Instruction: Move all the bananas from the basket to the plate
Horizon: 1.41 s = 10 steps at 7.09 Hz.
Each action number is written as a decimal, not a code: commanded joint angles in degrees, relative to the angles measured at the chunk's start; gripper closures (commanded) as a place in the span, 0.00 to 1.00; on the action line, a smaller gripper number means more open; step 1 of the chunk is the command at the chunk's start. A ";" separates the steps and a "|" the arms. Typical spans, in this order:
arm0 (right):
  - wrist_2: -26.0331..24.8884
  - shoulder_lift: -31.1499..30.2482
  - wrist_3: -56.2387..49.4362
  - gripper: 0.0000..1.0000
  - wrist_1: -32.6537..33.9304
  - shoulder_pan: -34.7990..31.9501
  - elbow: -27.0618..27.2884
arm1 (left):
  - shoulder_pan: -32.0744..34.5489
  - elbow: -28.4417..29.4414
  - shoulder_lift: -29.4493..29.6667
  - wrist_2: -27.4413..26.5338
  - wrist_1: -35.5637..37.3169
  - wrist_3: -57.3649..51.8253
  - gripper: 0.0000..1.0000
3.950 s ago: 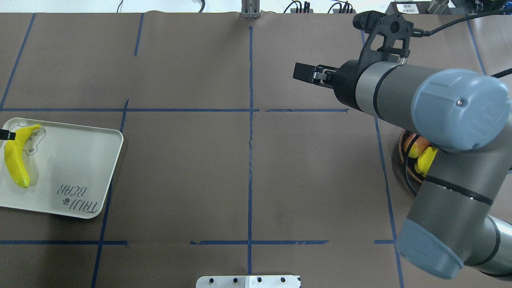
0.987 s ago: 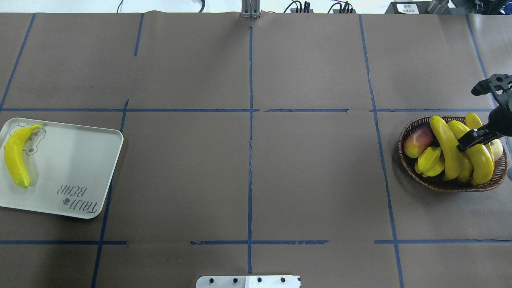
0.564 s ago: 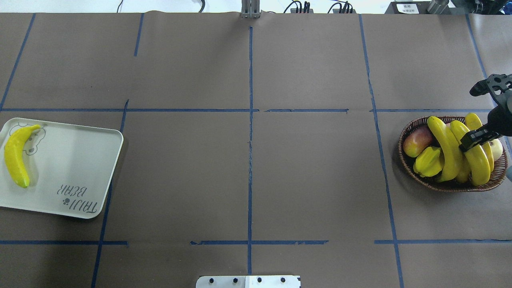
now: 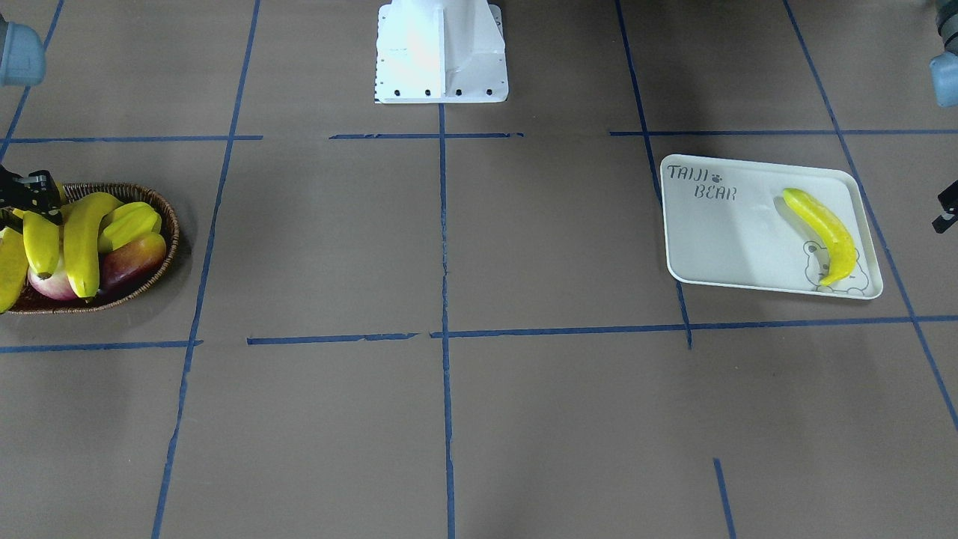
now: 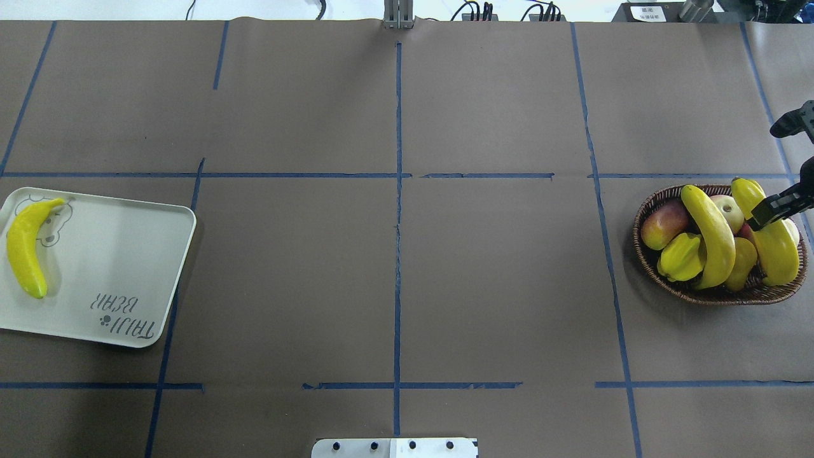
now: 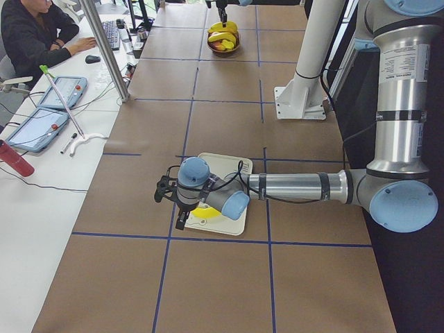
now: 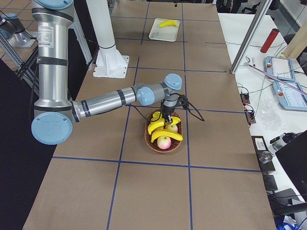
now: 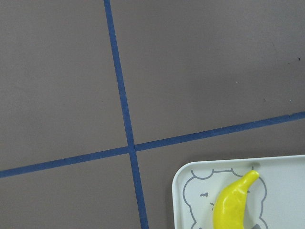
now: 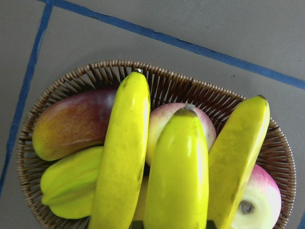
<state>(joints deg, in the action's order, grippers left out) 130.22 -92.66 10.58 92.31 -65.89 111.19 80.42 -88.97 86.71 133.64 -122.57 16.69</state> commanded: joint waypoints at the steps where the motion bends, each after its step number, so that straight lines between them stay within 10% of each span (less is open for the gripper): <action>1: 3.96 6.47 -1.71 1.00 11.89 -3.78 6.22 | 0.00 -0.15 0.04 0.39 -0.03 0.36 0.00; 6: 3.84 29.61 36.06 1.00 4.52 1.18 7.12 | -3.23 -4.71 4.34 4.51 -0.03 23.08 0.00; 10: -30.27 32.17 63.48 1.00 -18.29 22.24 7.20 | -13.41 -8.66 13.29 4.53 -0.47 56.33 0.00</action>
<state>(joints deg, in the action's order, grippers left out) 111.40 -62.07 68.50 77.25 -50.12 118.05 70.39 -96.30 97.11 138.22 -123.00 62.04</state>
